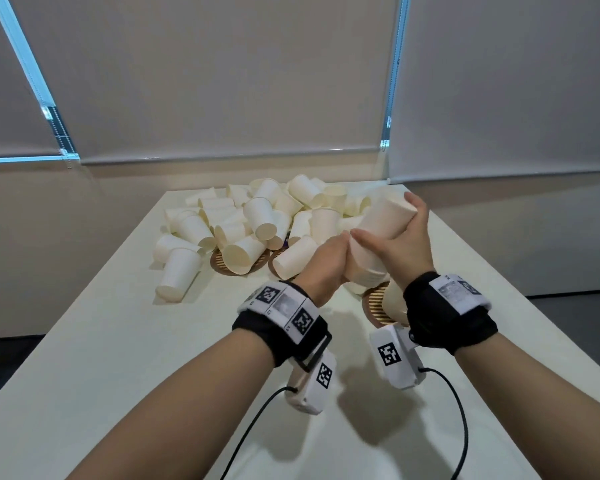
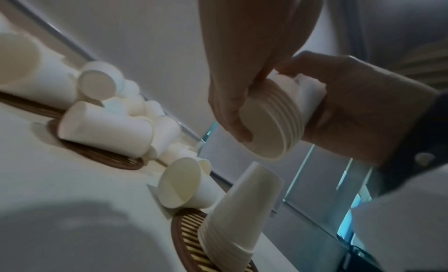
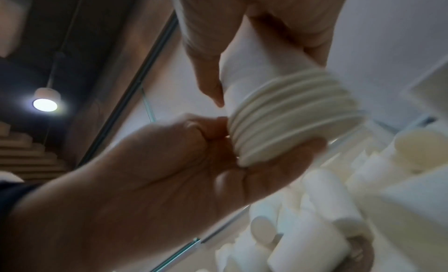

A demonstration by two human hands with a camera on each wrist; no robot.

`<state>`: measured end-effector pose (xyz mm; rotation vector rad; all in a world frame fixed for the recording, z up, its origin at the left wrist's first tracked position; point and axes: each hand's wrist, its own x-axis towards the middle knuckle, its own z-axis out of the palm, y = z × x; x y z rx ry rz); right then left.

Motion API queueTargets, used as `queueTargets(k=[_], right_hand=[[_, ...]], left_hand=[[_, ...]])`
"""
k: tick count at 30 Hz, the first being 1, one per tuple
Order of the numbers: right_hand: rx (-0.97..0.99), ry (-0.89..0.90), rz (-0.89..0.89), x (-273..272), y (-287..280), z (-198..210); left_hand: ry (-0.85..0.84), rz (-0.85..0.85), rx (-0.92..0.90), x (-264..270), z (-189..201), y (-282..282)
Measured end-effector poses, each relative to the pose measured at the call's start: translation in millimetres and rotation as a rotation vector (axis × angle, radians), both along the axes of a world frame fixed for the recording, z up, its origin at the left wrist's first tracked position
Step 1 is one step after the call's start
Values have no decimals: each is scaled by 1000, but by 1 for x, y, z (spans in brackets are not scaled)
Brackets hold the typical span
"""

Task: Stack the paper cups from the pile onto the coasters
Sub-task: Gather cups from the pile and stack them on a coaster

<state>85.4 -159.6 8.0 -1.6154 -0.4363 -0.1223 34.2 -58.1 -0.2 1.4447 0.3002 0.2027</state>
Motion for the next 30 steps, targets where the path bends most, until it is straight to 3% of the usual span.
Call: queueTargets(k=[3, 8, 15, 19, 24, 30], right_hand=[[-27, -87, -52, 9, -14, 9], [-56, -187, -103, 29, -34, 12], [-234, 42, -121, 51, -45, -40], [-322, 88, -138, 54, -41, -47], [-292, -128, -207, 50, -22, -33], [-424, -335, -268, 47, -5, -25]], left_hand=[[25, -51, 181, 14, 7, -18], [-3, -35, 333, 27, 9, -34], [77, 37, 656, 30, -22, -19], [171, 117, 777, 31, -36, 7], [199, 64, 819, 41, -53, 22], [218, -149, 863, 59, -66, 1]])
